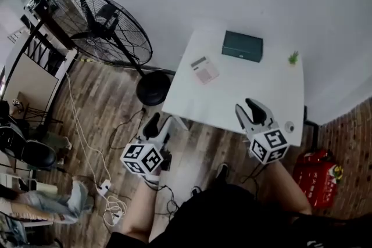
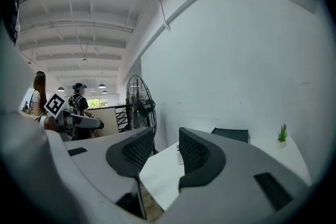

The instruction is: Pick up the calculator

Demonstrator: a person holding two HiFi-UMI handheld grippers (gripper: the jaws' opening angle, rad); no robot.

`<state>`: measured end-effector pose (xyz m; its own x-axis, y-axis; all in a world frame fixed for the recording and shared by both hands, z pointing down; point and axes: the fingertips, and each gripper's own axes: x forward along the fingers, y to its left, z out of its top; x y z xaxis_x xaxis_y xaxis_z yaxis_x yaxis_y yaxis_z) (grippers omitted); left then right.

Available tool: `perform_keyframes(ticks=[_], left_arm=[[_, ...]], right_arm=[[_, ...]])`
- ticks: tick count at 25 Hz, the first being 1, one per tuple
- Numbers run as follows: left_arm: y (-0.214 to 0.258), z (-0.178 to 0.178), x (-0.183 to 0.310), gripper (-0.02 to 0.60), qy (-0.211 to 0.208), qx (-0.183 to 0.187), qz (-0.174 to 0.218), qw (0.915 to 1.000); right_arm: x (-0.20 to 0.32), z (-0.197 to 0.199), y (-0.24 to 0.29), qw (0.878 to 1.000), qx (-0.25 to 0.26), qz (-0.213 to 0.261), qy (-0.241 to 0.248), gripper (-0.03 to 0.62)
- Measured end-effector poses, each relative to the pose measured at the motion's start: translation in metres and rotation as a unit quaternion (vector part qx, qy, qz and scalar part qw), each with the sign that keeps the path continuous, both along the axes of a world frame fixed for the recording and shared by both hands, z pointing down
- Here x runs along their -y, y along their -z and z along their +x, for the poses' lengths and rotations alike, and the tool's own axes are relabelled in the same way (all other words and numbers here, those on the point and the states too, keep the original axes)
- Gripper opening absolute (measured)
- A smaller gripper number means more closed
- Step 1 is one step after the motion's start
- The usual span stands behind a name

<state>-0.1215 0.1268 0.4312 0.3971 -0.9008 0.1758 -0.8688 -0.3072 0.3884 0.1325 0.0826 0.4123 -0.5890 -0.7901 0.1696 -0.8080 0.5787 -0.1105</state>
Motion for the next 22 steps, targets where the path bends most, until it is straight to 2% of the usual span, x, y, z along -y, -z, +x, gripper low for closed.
perform_keyframes(ticks=[7, 13, 18, 22], left_arm=[[0.006, 0.022, 0.03, 0.221, 0.032, -0.014, -0.008, 0.9994], [-0.002, 0.03, 0.051, 0.221, 0.044, -0.012, -0.018, 0.9988], [-0.015, 0.028, 0.073, 0.221, 0.042, -0.018, -0.025, 0.9986], [-0.025, 0.026, 0.107, 0.221, 0.031, -0.03, -0.031, 0.9986]], right_arm=[[0.053, 0.013, -0.007, 0.999, 0.018, -0.004, 0.043, 0.156], [0.084, 0.017, -0.015, 0.998, 0.029, -0.017, 0.059, 0.152], [0.106, 0.014, -0.026, 0.997, 0.034, -0.029, 0.061, 0.15], [0.131, 0.014, -0.032, 0.998, 0.033, -0.038, 0.045, 0.144]])
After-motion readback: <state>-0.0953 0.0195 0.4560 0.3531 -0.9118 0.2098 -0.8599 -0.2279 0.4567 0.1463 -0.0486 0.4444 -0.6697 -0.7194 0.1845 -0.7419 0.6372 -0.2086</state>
